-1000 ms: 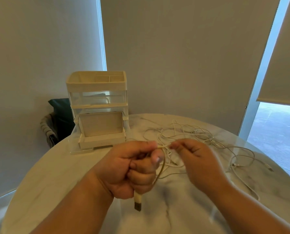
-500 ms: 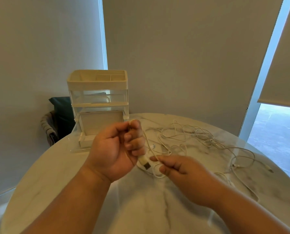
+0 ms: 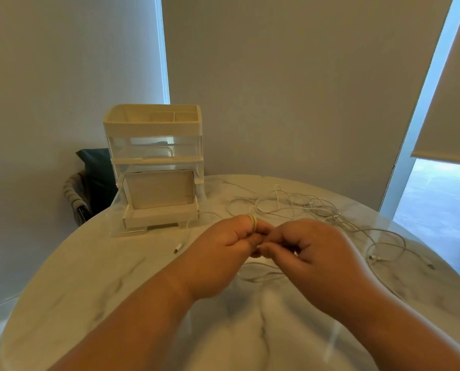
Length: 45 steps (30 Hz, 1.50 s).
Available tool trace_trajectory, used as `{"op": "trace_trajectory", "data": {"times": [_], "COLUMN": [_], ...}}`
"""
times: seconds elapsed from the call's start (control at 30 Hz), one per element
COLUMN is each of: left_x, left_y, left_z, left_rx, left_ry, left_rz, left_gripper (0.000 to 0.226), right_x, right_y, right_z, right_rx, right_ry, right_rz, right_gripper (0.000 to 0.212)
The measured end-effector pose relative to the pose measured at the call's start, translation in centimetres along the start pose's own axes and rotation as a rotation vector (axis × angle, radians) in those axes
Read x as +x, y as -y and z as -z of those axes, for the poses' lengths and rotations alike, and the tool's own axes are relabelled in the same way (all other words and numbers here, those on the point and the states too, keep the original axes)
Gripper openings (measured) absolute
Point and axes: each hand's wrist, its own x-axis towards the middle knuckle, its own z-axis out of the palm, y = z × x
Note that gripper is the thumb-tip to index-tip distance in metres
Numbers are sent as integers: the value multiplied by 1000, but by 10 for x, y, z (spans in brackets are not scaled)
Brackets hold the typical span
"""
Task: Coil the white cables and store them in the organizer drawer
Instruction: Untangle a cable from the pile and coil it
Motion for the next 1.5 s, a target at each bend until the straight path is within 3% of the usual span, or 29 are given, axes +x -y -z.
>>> {"op": "trace_trajectory", "data": {"times": [0.1, 0.17, 0.3, 0.5, 0.67, 0.87, 1.03, 1.13, 1.23, 1.3, 1.43, 1.5], "left_x": [0, -2, -5, -3, -3, 1, 1, 3, 3, 2, 4, 5], "left_y": [-5, -5, -8, -5, -5, 3, -1, -1, 1, 0, -5, -6], "left_z": [1, 3, 2, 3, 3, 2, 20, 31, 37, 35, 27, 26], "left_rx": [-165, -140, 7, -84, -295, -664, -1182, -1216, -999, -886, -611, -554], "left_ry": [47, 132, 229, 310, 334, 460, 667, 523, 150, -26, -218, -265], "left_rz": [103, 134, 177, 234, 259, 380, 72, -10, 35, 56, 119, 144], "left_gripper": [31, 41, 32, 35, 30, 40, 34, 34, 35, 36, 49, 49], "right_x": [5, 7, 8, 12, 14, 18, 22, 18, 16, 16, 16, 20], "right_y": [-8, -12, -9, -25, -37, -35, -47, -43, -42, -43, -45, -50], "right_z": [5, 6, 3, 10, 12, 0, -5, -4, -2, -3, -7, -8], "right_rx": [-42, -69, -78, 14, 343, 320, 471, 742, 608, 531, 549, 639], "right_ry": [-33, -62, -29, -50, 13, -146, -51, 61, 115, 136, 108, -13], "right_rz": [43, 68, 184, 7, -59, -47, -328, -351, -248, -225, -300, -375], "right_gripper": [14, 11, 11, 20, 5, 29, 30, 32, 30, 43, 68, 77]}}
